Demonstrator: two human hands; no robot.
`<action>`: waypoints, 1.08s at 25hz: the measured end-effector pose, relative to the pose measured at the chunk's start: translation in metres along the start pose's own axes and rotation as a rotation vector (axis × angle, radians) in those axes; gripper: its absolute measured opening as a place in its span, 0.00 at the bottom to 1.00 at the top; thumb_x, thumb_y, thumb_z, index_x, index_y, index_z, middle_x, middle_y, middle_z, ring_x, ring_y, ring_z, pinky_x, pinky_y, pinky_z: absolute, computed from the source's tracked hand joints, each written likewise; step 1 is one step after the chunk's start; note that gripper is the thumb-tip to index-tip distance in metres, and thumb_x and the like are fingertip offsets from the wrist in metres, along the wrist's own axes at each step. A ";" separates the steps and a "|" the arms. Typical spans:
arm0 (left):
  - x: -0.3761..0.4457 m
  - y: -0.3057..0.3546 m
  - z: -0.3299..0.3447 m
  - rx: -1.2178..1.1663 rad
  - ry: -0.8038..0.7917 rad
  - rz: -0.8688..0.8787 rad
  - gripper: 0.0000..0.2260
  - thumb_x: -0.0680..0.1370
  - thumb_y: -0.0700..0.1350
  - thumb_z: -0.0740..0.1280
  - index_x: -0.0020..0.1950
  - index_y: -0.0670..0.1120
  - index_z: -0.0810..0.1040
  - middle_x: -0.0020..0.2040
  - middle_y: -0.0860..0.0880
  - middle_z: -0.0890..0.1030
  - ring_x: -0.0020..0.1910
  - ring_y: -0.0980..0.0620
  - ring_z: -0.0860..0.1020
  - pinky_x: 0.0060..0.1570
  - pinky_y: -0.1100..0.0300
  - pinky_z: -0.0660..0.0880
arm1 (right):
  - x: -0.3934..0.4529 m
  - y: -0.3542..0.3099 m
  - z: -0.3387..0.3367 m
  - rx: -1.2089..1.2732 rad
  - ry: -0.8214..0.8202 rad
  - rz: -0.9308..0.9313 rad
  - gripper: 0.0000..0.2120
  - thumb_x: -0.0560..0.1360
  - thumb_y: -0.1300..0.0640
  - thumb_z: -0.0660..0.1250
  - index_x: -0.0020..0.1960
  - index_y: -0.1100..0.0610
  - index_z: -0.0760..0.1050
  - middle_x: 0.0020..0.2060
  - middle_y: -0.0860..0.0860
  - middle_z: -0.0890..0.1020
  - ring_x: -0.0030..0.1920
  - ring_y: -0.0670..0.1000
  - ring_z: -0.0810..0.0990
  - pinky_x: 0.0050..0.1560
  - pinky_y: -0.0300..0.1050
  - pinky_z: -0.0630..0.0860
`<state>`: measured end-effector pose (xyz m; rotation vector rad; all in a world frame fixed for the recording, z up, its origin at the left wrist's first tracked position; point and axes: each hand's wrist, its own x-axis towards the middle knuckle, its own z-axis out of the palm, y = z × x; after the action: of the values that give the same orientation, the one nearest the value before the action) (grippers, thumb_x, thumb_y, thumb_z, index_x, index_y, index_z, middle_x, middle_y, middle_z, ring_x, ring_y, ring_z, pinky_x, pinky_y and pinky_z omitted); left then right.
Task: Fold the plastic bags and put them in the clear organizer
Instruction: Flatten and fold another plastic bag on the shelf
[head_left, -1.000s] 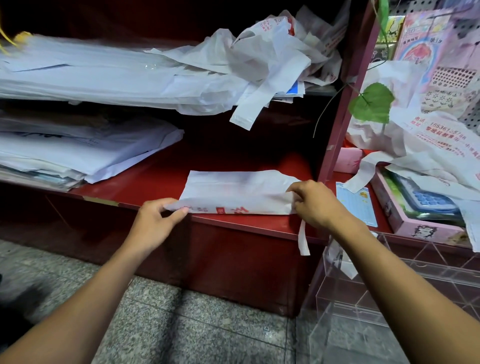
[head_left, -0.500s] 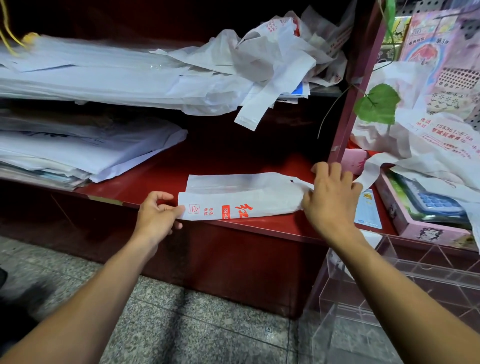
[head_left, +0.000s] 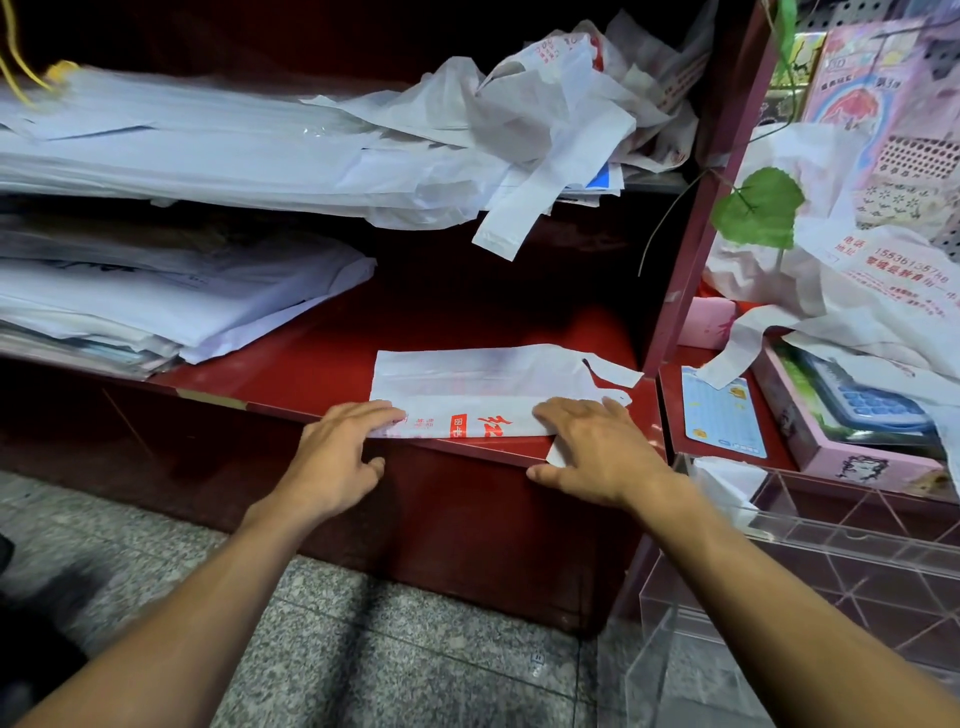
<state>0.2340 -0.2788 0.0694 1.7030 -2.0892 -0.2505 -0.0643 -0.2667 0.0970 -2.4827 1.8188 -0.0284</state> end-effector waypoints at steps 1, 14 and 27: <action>0.001 -0.004 0.001 -0.020 0.056 0.012 0.23 0.72 0.39 0.74 0.66 0.54 0.78 0.66 0.56 0.77 0.65 0.50 0.70 0.66 0.49 0.67 | 0.000 0.002 -0.001 -0.015 0.013 0.003 0.37 0.73 0.34 0.65 0.76 0.50 0.60 0.74 0.50 0.66 0.73 0.55 0.65 0.75 0.57 0.55; -0.004 -0.010 -0.004 -0.287 0.060 -0.112 0.27 0.69 0.39 0.75 0.61 0.63 0.75 0.59 0.53 0.75 0.62 0.54 0.71 0.64 0.57 0.67 | -0.009 0.036 -0.024 0.070 0.586 0.462 0.17 0.70 0.65 0.66 0.58 0.58 0.76 0.53 0.59 0.79 0.52 0.64 0.74 0.49 0.55 0.70; -0.008 0.026 0.006 -0.056 -0.053 0.266 0.08 0.72 0.39 0.73 0.46 0.51 0.80 0.66 0.56 0.75 0.67 0.56 0.71 0.63 0.61 0.65 | 0.011 -0.028 0.003 0.431 0.115 -0.092 0.10 0.79 0.59 0.61 0.57 0.54 0.77 0.57 0.47 0.77 0.57 0.53 0.76 0.58 0.47 0.71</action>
<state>0.2095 -0.2663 0.0724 1.3813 -2.2954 -0.2706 -0.0340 -0.2682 0.0950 -2.2886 1.5305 -0.5187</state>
